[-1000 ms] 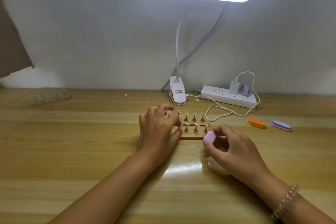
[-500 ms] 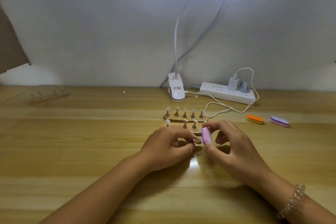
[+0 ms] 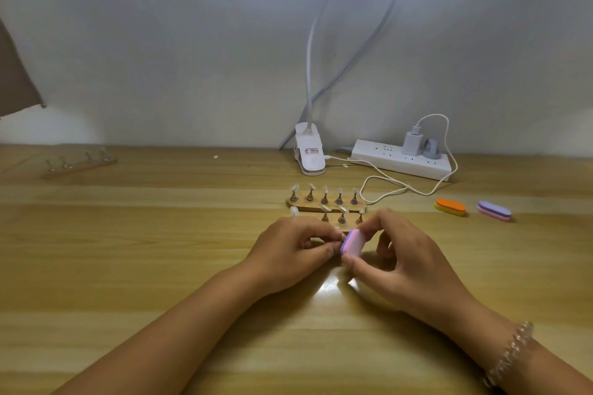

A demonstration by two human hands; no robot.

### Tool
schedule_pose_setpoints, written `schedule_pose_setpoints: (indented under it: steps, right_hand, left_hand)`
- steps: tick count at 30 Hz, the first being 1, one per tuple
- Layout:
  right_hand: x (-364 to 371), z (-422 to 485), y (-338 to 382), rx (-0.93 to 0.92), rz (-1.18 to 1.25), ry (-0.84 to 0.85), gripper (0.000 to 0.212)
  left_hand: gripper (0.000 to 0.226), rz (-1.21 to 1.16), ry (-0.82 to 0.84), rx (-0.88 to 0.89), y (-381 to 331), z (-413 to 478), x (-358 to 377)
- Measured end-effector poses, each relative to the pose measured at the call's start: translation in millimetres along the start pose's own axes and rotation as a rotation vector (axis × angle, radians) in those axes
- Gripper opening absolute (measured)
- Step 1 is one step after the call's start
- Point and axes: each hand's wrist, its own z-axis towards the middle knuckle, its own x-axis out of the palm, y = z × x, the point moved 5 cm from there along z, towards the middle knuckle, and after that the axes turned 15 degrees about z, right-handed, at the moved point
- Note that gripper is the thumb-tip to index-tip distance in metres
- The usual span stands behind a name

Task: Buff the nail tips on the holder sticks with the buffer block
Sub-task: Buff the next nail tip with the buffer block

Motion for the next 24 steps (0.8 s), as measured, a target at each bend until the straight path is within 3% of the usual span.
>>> schedule_pose_setpoints:
  steps: [2, 6, 10, 15, 18, 21, 24]
  right_hand:
    - [-4, 2, -4, 0.029, -0.005, -0.063, 0.028]
    - [5, -2, 7, -0.041, -0.042, 0.037, 0.031]
    - [-5, 4, -4, 0.071, -0.006, -0.086, 0.028]
    - [4, -1, 8, -0.01, -0.047, 0.014, 0.034]
    - [-4, 3, 0, 0.054, -0.042, -0.071, 0.031]
    - [2, 0, 6, -0.047, -0.136, -0.018, 0.03]
    - [0, 2, 3, 0.019, -0.052, -0.039, 0.03]
  left_hand:
    - [0.017, 0.02, 0.0, -0.005, 0, 0, 0]
    - [0.022, 0.032, 0.014, -0.005, -1, 0, -1]
    - [0.016, 0.032, -0.001, 0.007, -2, 1, -1]
    - [0.02, 0.052, 0.01, 0.005, -2, 0, -1]
    - [0.016, 0.06, 0.004, 0.011, -4, 0, -2]
    - [0.018, 0.055, 0.023, 0.014, -4, -1, -2]
    - [0.018, 0.043, 0.017, 0.01, -4, 0, -2]
